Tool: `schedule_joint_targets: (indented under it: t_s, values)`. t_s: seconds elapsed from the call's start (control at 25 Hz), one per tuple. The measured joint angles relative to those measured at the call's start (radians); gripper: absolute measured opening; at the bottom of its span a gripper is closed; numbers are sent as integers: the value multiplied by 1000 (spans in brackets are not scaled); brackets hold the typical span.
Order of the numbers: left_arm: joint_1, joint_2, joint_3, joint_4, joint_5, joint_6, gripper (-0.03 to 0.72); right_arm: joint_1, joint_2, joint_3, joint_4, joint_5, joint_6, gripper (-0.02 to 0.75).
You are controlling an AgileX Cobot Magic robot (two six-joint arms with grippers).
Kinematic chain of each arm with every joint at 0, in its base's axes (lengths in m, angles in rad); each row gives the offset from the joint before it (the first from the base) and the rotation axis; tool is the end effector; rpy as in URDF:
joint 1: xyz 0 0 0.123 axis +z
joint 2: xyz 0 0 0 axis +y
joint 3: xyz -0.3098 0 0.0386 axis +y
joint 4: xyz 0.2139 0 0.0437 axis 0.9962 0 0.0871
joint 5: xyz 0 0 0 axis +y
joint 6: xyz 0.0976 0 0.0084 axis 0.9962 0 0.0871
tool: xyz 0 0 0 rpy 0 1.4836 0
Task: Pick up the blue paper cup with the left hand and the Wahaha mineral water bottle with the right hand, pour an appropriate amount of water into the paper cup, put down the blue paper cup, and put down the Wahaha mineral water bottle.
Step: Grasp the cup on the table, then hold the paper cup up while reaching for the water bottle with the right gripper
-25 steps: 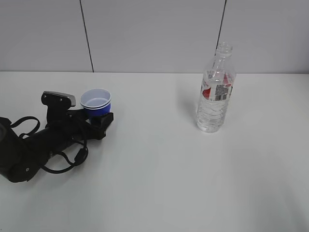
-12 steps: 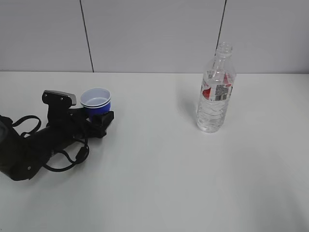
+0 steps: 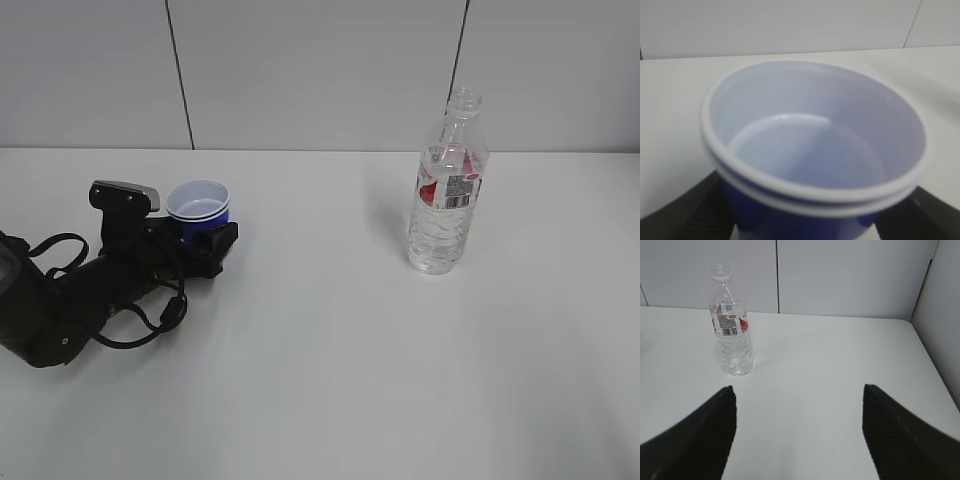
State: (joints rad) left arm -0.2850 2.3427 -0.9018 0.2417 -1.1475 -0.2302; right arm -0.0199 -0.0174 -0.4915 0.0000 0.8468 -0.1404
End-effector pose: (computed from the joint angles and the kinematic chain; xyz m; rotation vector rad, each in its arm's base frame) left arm 0.3856 -0.1352 0.0909 0.2997 1.7848 -0.4926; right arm -0.0500 0.0010 0.2742 -0.1098 1.8197 -0.1133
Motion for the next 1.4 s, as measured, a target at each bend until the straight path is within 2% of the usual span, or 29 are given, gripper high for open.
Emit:
schedule_joint_targets:
  t_s: [0.12,0.4,1.12,1.24,1.4]
  values:
    - [0,0,0,0,0,0,579,0,0,0,0,0,0,587]
    - [0,0,0,0,0,0,490,0,0,0,0,0,0,587]
    - [0,0,0,3,0,0,475,0,0,0,0,0,0,587]
    - [14,0,0,37,0,2,473,0,0,0,0,0,0,587]
    - [49,-19,0,186,0,4,473,0,0,0,0,0,0,587]
